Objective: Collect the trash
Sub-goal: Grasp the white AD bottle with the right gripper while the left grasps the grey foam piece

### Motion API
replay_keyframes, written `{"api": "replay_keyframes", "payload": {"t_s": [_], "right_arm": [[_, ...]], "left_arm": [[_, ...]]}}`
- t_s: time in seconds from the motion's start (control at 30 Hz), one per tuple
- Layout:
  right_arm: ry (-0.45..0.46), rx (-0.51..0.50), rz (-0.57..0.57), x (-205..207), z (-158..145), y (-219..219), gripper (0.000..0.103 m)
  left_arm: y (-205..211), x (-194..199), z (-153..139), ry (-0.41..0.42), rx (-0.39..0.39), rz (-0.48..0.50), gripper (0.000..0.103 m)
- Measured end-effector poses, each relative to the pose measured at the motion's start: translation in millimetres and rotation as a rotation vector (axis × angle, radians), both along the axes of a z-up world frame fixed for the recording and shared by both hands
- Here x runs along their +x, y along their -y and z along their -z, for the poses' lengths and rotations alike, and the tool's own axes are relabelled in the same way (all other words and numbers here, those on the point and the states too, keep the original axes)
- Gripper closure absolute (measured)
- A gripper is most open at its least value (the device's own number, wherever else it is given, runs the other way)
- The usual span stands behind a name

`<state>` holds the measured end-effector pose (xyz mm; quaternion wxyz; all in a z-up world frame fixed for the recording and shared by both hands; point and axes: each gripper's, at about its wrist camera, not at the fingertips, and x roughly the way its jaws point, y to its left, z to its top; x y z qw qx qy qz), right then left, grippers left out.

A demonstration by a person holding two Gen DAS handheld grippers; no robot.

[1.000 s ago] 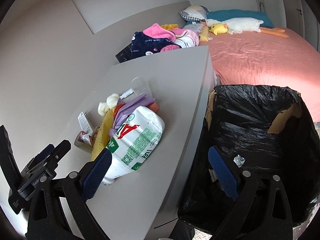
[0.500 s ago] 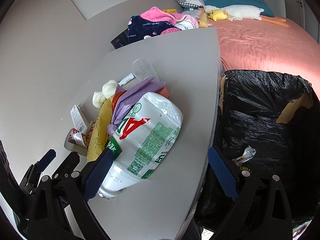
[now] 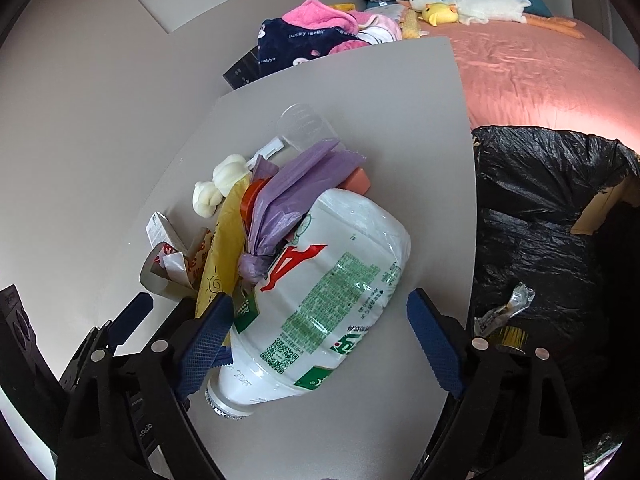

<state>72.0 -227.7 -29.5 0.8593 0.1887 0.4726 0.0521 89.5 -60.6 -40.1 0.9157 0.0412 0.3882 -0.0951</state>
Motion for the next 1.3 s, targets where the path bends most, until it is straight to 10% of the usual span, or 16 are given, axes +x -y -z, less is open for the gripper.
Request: {"api": "replay_keyframes", "payload": {"t_s": [0.53,0.63,0.8,1.3], "right_arm": [[0.062,0.053,-0.079,-1.6,-9.6,3.9,0.051],[0.081,0.062,-0.087,-4.0,-15.6,7.8,0.059],[0.097,0.079,-0.096,-7.5,-17.8,11.9,0.06],[0.201,0.119,-0.083,-24.5,-41.0,30.5,0.062]], "left_arm": [[10.8,11.7,-1.5,0.022,0.016,0.01,0.034],[12.5,13.2,-0.7,0.02,0.013,0.023,0.051],[9.4,14.8,-2.0,0.028,-0.014,0.021,0.072],[-8.7,2.1,-30.3,0.097,-0.088,-0.047,0.072]]}}
